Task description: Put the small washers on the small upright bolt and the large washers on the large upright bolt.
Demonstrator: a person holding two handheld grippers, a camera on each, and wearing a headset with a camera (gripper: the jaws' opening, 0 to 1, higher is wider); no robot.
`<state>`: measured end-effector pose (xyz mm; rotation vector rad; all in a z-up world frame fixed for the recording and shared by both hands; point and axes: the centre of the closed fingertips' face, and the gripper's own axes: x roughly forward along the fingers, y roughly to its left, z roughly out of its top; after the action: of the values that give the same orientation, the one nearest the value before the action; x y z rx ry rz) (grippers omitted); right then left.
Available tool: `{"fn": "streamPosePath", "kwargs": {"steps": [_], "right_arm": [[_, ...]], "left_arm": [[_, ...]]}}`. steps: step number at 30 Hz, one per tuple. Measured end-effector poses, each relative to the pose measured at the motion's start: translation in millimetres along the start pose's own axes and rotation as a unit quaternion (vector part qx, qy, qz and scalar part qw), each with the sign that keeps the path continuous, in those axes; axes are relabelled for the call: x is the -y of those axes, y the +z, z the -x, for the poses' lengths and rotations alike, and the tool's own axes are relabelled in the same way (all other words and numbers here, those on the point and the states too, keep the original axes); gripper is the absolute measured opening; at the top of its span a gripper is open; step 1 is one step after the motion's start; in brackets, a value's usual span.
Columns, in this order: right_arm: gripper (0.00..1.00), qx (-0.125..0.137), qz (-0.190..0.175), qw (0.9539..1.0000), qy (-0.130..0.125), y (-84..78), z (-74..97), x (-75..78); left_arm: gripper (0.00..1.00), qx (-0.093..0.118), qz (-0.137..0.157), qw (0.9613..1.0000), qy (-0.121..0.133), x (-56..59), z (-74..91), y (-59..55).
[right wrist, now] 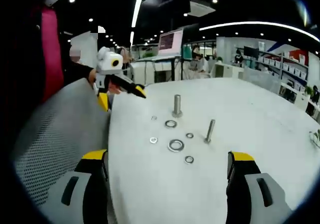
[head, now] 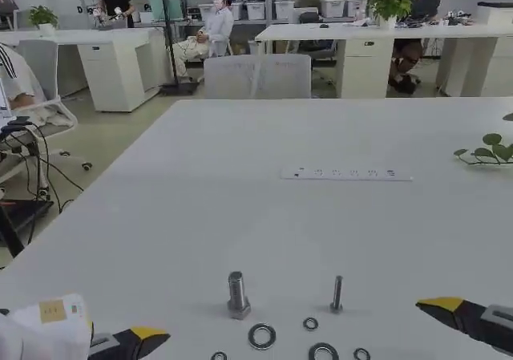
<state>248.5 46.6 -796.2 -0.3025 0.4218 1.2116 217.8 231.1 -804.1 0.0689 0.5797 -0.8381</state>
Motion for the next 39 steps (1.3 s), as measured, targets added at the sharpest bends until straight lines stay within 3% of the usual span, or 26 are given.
{"fn": "streamPosePath", "kwargs": {"steps": [11,39], "right_arm": [[1.0,0.003,0.003,1.0,0.002,2.9,-5.9,-1.3],[1.0,-0.018,0.014,0.9995,0.02,4.6,-10.8,-6.8]], "left_arm": [[0.89,0.011,-0.002,0.9999,0.006,-0.1,2.5,4.0],[0.88,0.001,-0.007,1.0,0.005,-0.2,2.2,3.0]]}}
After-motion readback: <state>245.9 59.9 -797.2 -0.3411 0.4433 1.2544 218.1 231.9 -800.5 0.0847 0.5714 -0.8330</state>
